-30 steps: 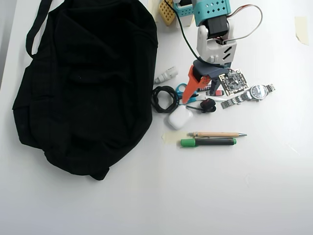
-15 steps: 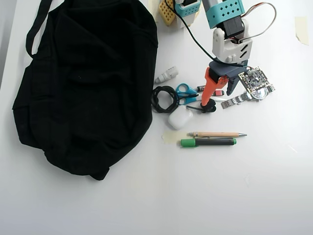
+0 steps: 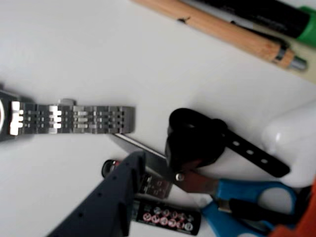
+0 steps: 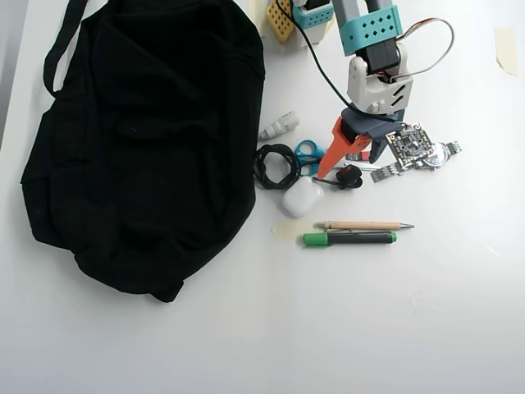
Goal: Put the black bike light into the black bag
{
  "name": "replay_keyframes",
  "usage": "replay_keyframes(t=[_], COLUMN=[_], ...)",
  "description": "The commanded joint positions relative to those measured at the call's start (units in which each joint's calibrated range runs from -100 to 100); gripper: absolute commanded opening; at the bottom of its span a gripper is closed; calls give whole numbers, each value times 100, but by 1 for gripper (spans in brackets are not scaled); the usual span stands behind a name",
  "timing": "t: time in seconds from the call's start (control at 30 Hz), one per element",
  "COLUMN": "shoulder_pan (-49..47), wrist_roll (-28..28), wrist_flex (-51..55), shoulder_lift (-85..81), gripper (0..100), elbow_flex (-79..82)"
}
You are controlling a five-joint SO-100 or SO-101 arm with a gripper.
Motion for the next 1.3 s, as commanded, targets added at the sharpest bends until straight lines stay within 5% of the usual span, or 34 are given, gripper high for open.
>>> replay_keyframes(t=[0.0, 0.3, 1.27], shoulder_pan=[-39, -61, -181], wrist_roll=[-7, -7, -290], wrist_flex=[-202, -1072, -1081], shoulder_lift=[125, 656, 664], gripper=[42, 35, 34], elbow_flex=[-118, -171, 278])
